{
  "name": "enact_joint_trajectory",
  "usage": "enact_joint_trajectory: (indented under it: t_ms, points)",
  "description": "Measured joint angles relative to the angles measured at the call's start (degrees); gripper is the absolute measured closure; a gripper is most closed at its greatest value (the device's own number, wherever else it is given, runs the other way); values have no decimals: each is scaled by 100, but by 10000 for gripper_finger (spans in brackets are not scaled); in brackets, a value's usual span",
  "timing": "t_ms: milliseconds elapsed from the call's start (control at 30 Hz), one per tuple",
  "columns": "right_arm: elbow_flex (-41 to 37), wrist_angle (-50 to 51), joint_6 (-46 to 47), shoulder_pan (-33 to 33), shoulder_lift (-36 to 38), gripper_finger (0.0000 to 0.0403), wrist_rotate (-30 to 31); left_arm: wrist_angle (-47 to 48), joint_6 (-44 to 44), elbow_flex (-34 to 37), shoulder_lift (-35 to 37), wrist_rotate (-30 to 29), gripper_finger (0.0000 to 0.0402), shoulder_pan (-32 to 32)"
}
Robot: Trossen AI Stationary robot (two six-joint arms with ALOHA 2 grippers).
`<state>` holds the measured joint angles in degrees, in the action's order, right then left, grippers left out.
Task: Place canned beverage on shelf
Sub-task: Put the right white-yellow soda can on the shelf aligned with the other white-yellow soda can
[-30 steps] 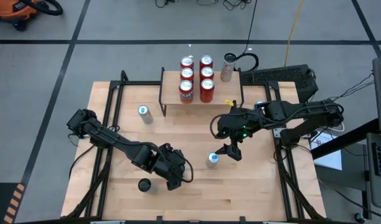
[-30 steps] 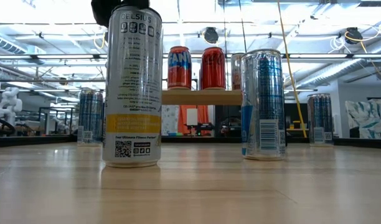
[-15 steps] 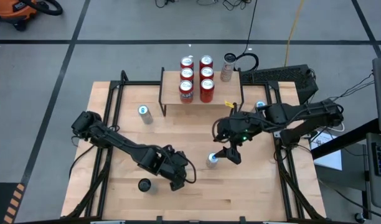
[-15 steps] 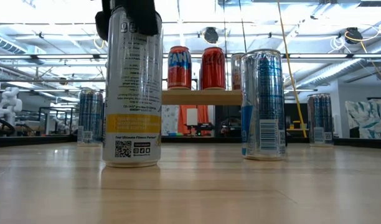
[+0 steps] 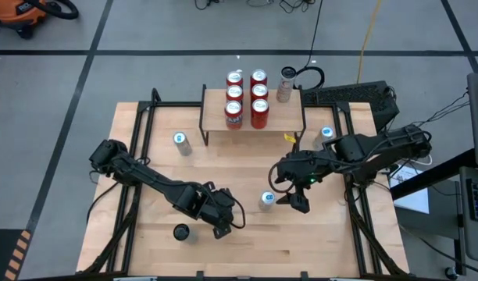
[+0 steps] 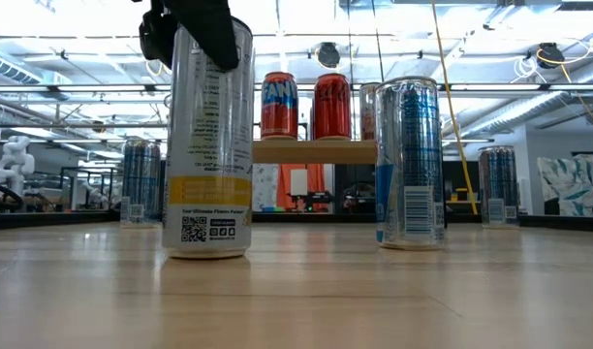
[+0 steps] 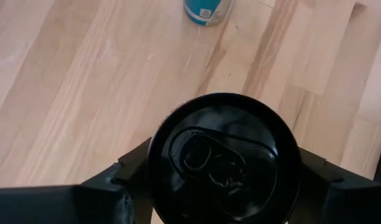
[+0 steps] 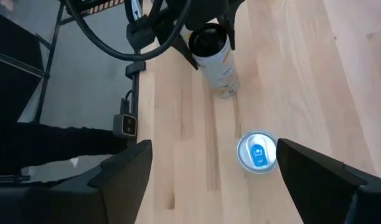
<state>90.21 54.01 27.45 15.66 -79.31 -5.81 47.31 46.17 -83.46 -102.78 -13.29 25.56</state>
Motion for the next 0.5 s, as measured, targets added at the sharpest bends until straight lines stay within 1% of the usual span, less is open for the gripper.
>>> enact_joint_trajectory:
  t_ms: [100, 167, 300, 500]
  points:
    - [0, -117, 125, 107, 0, 85, 29, -20, 15, -2, 0, 56, 159, 0]
    - [0, -227, 208, 200, 0, 85, 156, -24, 130, -6, 0, 90, 156, 0]
    - [0, -555, 369, 408, 0, 85, 582, 86, 359, -104, 0, 190, 146, -13]
    - [0, -712, 492, 706, 0, 85, 1341, 435, 457, -560, -2, 199, 143, -52]
